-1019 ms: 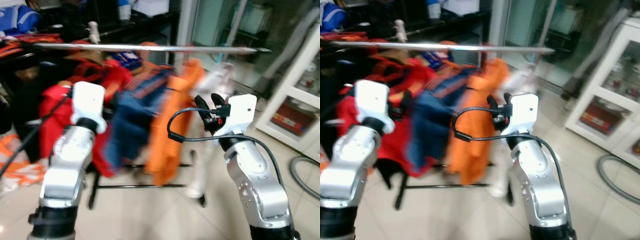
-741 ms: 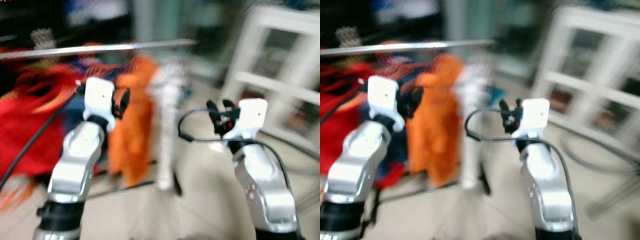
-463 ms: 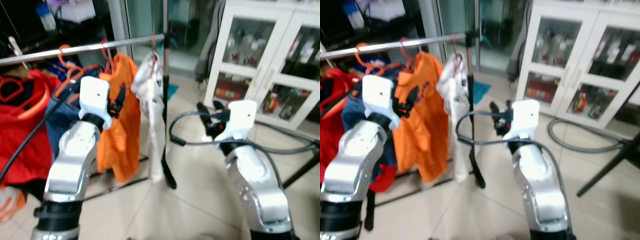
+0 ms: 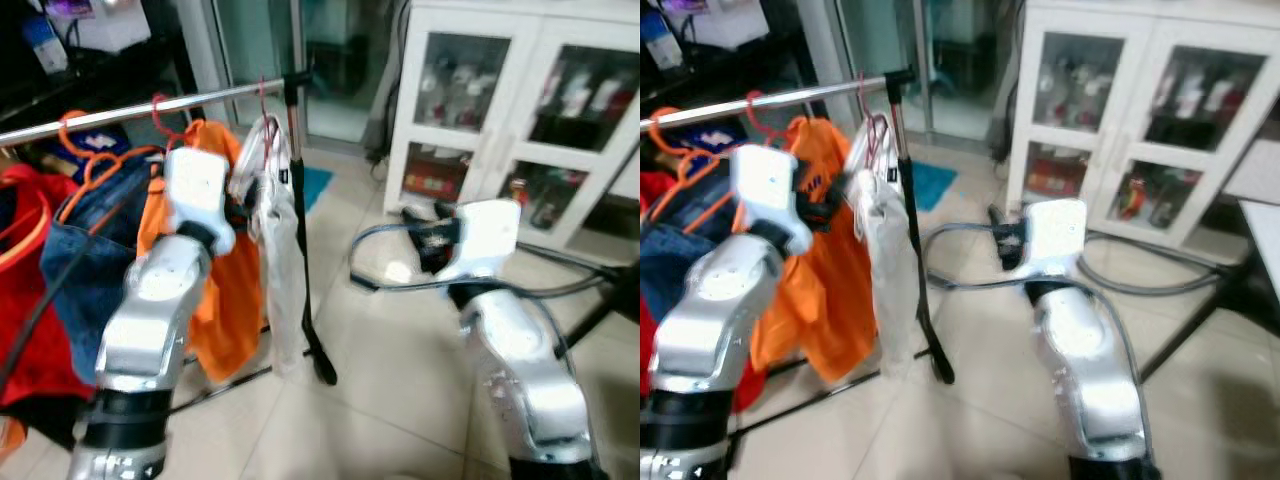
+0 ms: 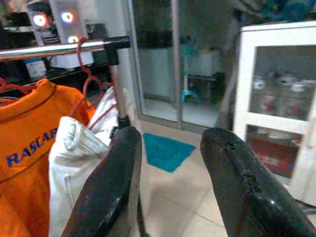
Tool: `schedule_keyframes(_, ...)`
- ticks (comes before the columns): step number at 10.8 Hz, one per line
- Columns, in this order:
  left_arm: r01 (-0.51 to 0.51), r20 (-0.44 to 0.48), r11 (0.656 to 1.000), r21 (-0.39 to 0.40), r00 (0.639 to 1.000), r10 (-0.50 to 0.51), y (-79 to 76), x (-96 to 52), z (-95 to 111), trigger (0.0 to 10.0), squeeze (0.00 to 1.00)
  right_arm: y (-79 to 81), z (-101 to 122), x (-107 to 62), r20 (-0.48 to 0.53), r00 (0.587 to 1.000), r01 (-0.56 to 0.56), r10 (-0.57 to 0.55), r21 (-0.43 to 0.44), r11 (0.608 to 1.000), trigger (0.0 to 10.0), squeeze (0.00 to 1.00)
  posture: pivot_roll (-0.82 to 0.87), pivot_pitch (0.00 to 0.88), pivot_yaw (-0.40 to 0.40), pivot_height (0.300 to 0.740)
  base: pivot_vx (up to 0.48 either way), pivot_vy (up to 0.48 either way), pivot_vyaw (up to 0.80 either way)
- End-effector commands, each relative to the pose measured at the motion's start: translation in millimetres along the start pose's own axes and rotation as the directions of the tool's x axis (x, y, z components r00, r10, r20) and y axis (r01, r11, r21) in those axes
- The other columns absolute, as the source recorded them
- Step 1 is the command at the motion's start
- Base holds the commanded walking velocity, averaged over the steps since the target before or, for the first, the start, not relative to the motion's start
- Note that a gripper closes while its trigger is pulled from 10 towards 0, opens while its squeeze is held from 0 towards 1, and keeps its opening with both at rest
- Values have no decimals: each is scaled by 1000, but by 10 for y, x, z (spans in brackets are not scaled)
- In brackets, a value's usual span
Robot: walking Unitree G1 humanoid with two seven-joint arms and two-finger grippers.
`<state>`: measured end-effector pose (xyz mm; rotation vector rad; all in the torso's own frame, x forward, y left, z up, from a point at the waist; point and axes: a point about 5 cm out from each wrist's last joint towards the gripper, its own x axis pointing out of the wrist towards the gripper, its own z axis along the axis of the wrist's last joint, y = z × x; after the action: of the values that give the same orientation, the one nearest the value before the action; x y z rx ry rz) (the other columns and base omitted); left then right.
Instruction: Hang hanger
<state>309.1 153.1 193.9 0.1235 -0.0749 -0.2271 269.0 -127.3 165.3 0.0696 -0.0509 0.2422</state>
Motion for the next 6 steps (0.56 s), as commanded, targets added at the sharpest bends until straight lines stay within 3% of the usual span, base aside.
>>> schedule_keyframes(1,-18,-22,1000,8,1000,19,83,-9,-24,10000,0,65,14,42,-1,1000,-24,25,16,1000,10000,0,-119,0,41,740,480,0,0)
schedule_keyframes(6,-73,-36,997,12,997,73,167,-147,-64,10000,0,127,2,45,-6,998,-70,70,9,998,10000,0,-105,0,36,740,469,0,0)
